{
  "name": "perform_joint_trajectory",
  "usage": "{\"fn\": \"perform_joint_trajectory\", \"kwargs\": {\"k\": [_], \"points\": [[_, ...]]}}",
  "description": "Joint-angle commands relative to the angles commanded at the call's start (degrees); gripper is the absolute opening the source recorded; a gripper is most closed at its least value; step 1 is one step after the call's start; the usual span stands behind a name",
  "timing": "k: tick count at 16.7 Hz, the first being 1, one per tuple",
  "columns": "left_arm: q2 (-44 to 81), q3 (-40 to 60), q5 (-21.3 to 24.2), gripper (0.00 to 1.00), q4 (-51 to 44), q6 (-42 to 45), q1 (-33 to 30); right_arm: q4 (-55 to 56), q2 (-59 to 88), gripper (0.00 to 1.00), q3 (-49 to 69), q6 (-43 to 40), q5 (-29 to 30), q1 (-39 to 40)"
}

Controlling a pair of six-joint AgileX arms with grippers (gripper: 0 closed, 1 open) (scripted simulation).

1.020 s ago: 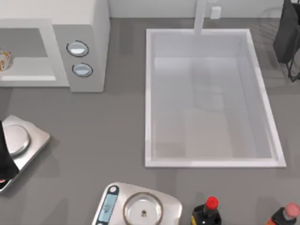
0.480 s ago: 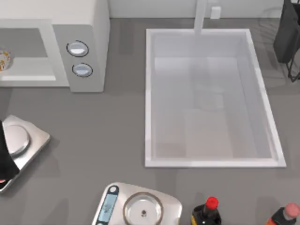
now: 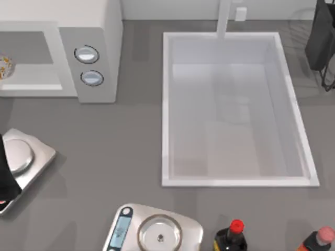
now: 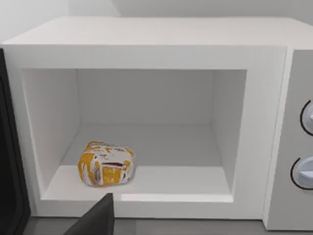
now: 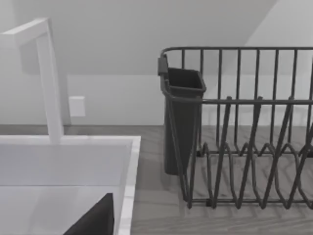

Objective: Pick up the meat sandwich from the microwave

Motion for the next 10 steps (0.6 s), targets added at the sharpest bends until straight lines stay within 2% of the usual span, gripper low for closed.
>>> {"fn": "perform_joint_trajectory", "kwargs": {"k": [5,10], "points": [[3.5,1.8,0.5,1.00,1.9,0.2,0.4,0.0,0.0,1.00,0.0,0.0,0.0,0.0],[21.2,9.9,2.6,1.00,10.5,1.0,2.2,0.0,0.0,1.00,0.0,0.0,0.0,0.0]]}}
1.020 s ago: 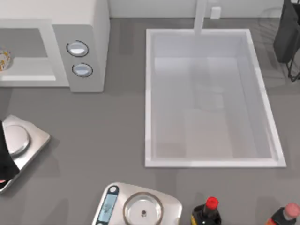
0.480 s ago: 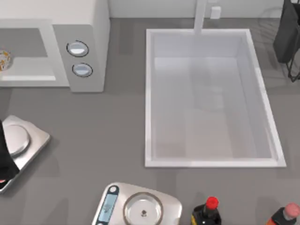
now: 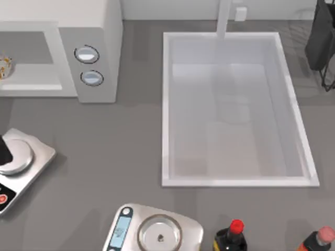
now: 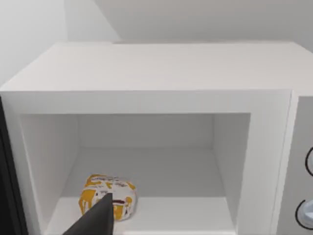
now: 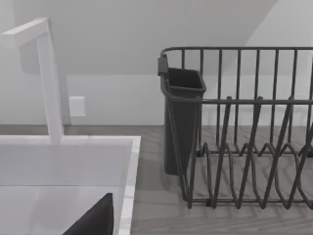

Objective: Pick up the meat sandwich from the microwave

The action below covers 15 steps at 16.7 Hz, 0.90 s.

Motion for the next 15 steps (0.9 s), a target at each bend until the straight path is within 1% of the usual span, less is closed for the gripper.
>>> {"fn": "perform_joint_trajectory", "kwargs": {"k": [4,12,15], "points": [[22.7,9.7,2.5,1.00,10.2,1.0,2.3,0.0,0.0,1.00,0.0,0.0,0.0,0.0],[75.6,31.4,8.0,1.00,32.8,3.1,7.7,0.0,0.0,1.00,0.0,0.0,0.0,0.0],[93.5,38.5,9.9,1.00,40.2,3.8,9.5,0.0,0.0,1.00,0.0,0.0,0.0,0.0]]}}
